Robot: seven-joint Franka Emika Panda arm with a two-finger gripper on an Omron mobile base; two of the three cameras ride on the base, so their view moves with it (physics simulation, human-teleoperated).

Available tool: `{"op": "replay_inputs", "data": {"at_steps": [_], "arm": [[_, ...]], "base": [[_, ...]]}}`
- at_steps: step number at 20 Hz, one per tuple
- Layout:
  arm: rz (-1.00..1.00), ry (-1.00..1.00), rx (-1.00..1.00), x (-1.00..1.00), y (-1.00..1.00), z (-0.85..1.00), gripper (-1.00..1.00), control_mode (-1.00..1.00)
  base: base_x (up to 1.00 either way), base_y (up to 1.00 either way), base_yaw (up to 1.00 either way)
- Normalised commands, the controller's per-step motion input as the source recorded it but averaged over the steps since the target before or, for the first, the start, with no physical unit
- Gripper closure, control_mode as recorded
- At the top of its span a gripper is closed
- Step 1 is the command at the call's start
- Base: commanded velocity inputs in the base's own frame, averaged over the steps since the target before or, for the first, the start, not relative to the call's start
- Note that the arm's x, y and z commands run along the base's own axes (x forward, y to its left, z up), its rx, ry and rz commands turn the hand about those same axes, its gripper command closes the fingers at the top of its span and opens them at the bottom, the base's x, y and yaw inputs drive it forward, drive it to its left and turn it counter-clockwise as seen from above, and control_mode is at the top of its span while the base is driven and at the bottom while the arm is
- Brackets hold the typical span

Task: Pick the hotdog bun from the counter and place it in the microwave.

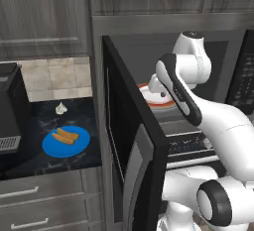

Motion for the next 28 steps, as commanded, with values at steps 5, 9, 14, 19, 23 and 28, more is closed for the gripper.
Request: {"op": "replay_inputs", "data": {"at_steps": [5, 9, 14, 19, 23, 28], "arm": [[0.0, 0.0, 0.0, -0.02, 0.0, 0.0, -1.0, 1.0], [0.0, 0.0, 0.0, 0.0, 0.0, 0.0, -1.0, 1.0], [0.0, 0.0, 0.0, 0.0, 0.0, 0.0, -1.0, 1.0], [0.0, 0.0, 0.0, 0.0, 0.0, 0.0, -1.0, 1.0], [0.0, 0.0, 0.0, 0.0, 0.0, 0.0, -1.0, 1.0], [0.0, 0.0, 0.0, 0.0, 0.0, 0.0, -1.0, 1.0]], "base": [[-0.61, -0.05, 0.01], [-1.0, -0.21, 0.0], [-1.0, -0.3, 0.0], [-1.0, -0.12, 0.0], [-0.96, 0.72, 0.0], [-0.47, 1.0, -0.01]]}}
